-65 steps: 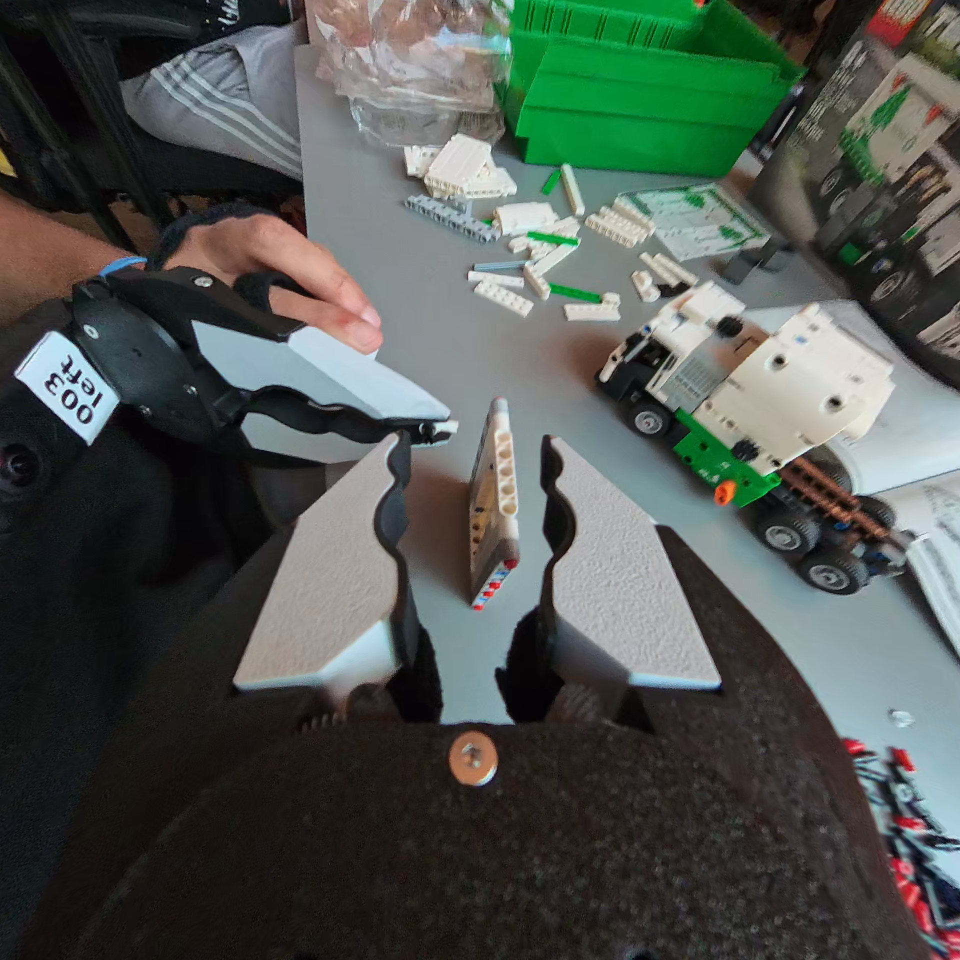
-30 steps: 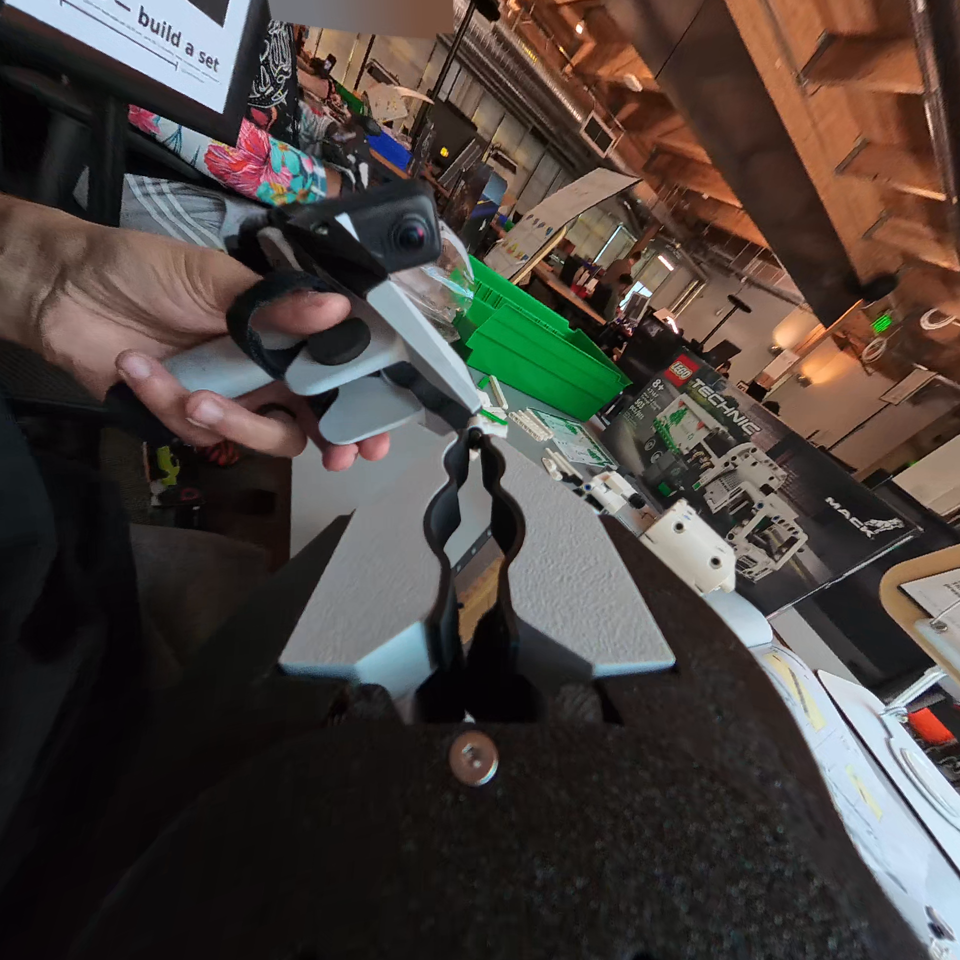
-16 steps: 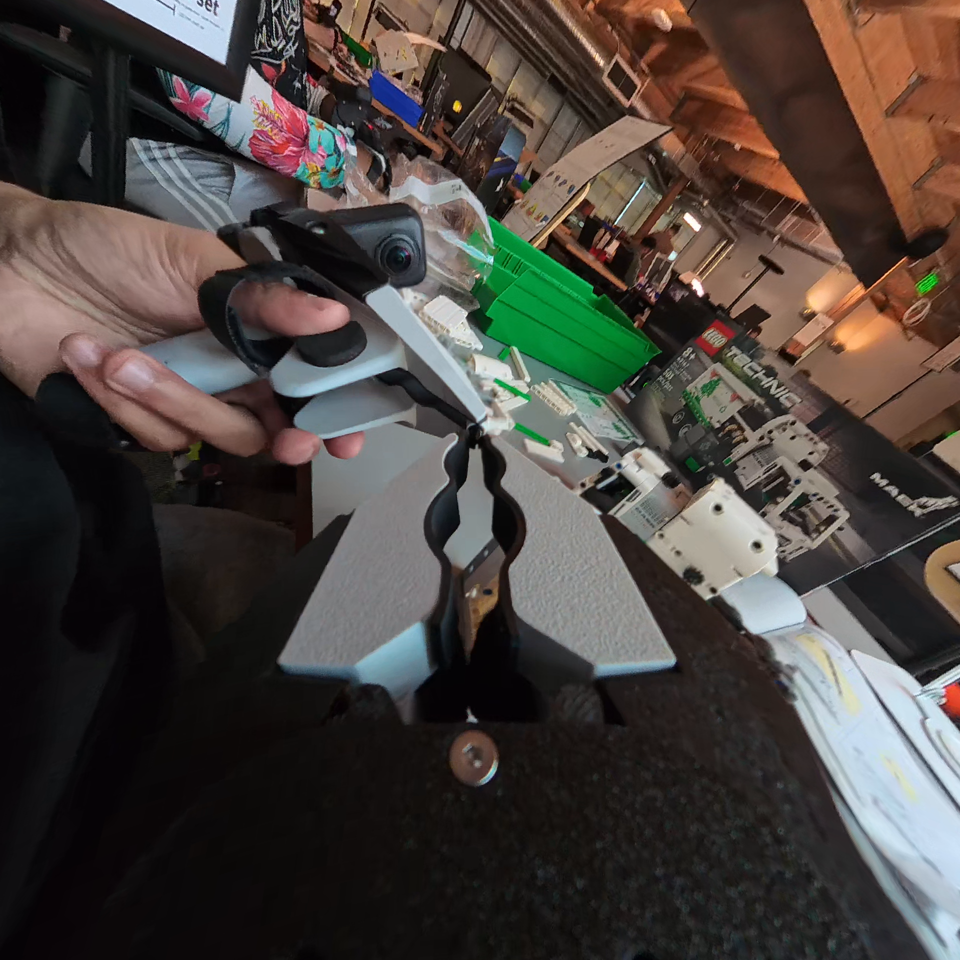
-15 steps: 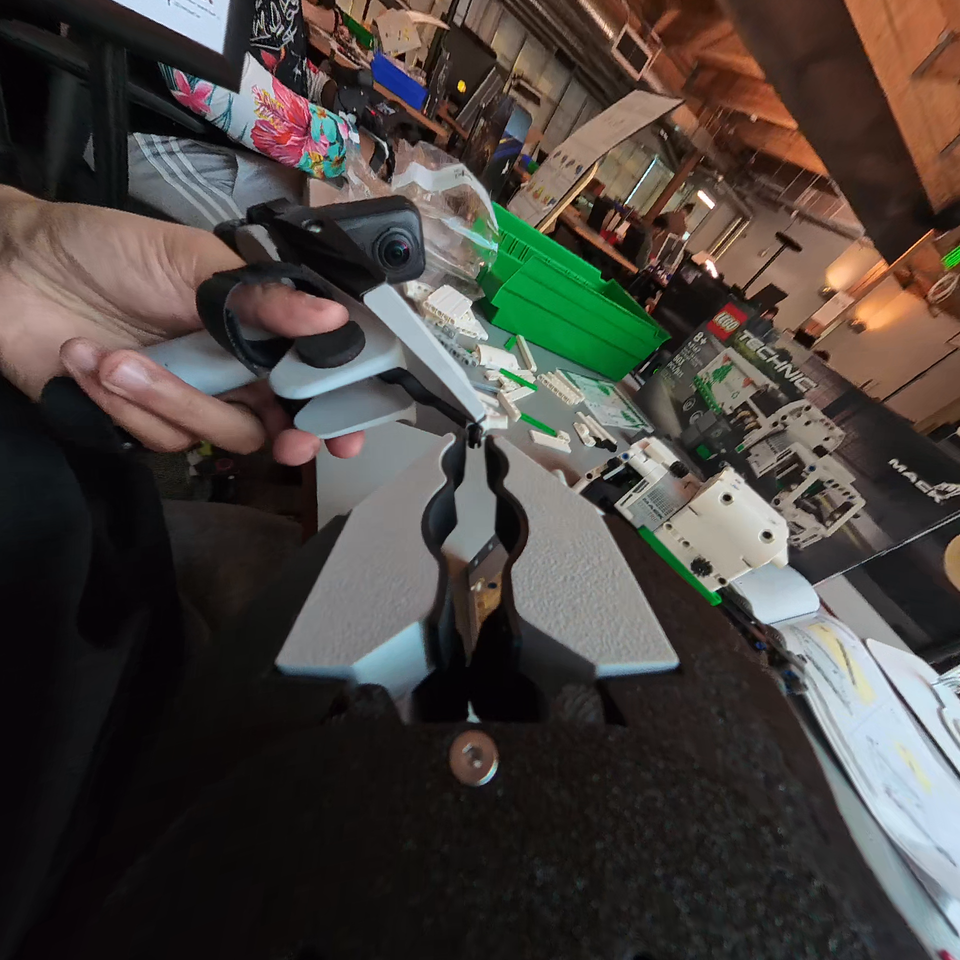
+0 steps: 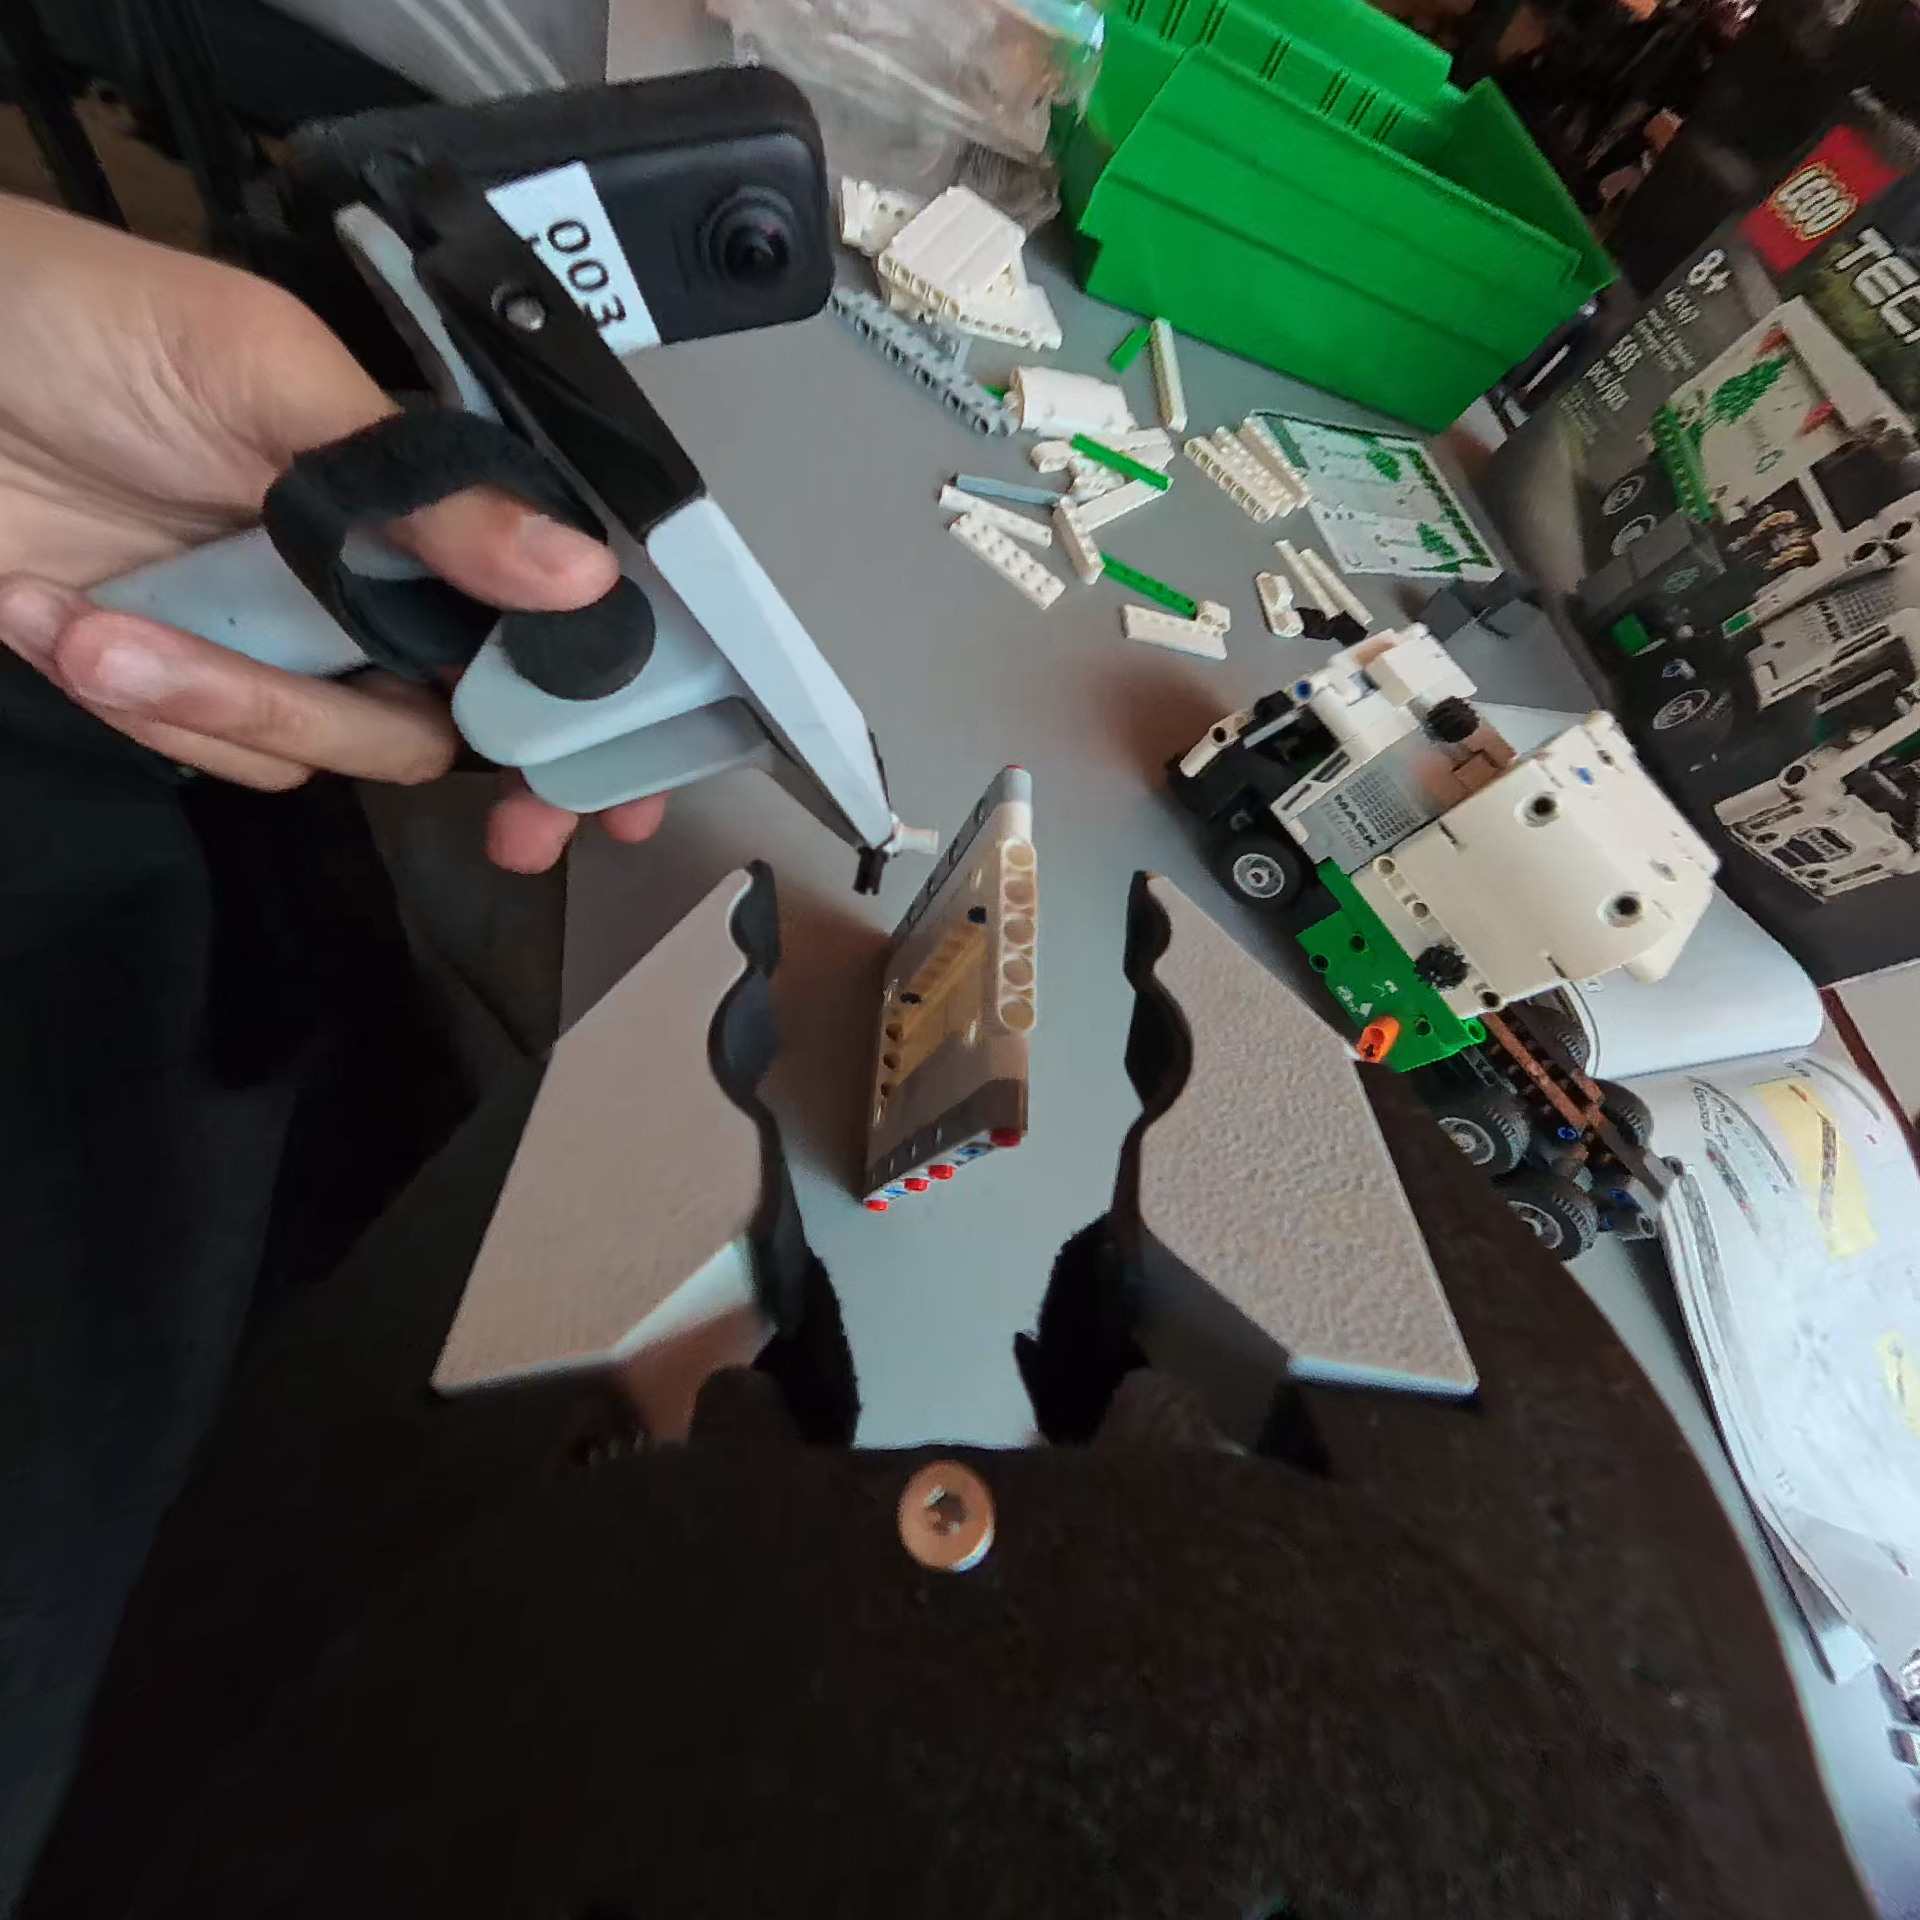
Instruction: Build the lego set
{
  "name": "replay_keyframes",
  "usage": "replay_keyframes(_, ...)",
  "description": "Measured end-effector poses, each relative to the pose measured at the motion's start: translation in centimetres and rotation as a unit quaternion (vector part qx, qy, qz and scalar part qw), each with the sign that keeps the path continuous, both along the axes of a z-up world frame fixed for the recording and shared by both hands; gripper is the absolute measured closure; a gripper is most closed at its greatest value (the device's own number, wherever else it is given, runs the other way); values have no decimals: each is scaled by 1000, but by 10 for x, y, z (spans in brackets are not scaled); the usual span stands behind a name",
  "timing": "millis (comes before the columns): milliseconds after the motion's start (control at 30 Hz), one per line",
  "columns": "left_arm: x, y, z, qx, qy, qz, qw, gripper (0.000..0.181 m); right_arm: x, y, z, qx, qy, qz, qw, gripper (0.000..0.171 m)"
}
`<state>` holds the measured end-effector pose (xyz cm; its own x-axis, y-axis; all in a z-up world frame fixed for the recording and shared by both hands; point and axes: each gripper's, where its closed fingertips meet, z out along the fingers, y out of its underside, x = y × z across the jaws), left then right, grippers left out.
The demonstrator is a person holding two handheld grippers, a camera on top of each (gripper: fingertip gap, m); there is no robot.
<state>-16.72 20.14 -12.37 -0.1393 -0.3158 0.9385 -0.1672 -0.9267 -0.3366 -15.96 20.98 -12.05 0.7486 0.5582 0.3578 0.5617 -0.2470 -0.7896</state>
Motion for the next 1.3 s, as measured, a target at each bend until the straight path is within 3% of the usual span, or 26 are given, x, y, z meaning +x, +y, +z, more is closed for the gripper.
replay_keyframes(133, 1, 0, 0, -2, 5, 3, 1000, 176, -4, 4, -14, -21, -17, 3, 1000, 113)
replay_keyframes(467, 9, 0, -1, -8, 16, 2, 1000, 176, -1, 6, -9, -23, 23, -3, 999, 131)
replay_keyframes(1300, 10, 4, 1, -38, 22, 0, 999, 176, -3, 15, -15, -24, 18, 18, 999, 138)
